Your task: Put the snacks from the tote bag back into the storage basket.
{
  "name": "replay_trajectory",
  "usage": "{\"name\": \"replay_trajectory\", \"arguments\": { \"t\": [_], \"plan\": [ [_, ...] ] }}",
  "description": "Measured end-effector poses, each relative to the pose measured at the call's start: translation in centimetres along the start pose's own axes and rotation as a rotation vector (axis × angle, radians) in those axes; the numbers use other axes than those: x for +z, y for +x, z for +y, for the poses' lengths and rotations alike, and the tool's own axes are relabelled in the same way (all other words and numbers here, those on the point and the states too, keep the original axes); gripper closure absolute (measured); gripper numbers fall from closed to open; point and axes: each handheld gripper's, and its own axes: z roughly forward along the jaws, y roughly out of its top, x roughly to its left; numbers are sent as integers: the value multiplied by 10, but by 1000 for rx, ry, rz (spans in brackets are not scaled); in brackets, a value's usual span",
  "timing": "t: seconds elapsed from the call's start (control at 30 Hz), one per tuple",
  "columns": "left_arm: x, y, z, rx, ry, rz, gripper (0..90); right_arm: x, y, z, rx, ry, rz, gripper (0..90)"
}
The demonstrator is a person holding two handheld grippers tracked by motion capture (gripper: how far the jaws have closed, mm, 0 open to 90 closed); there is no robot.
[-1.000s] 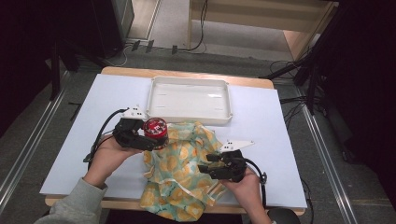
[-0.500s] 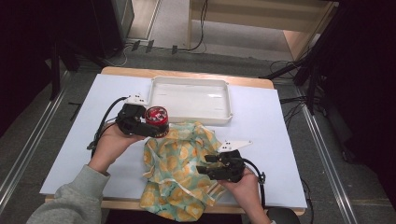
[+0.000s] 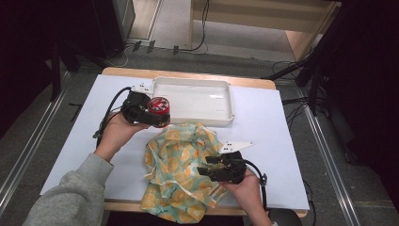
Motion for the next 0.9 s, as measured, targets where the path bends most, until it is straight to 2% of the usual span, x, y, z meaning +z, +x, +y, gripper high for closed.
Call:
{"name": "replay_trajectory", "arguments": {
  "t": [0.1, 0.33, 0.47, 0.63, 0.77, 0.9],
  "plan": [
    [5, 5, 7, -23, -14, -14, 257, -1, 0, 0, -2, -7, -2, 428],
    [20, 11, 21, -11, -1, 13, 257, 0, 2, 0, -8, -8, 0, 423],
    [28, 15, 27, -22, -7, 13, 257, 0, 3, 0, -16, -1, -2, 423],
    [39, 19, 31, -32, -2, 21, 257, 0, 3, 0, -16, -6, 2, 423],
    [46, 26, 35, -58, -9, 5, 257, -1, 3, -1, -15, -9, 4, 424],
    [53, 29, 39, -63, -6, 18, 257, -1, 3, -1, -14, -8, 3, 424]
  ]
}}
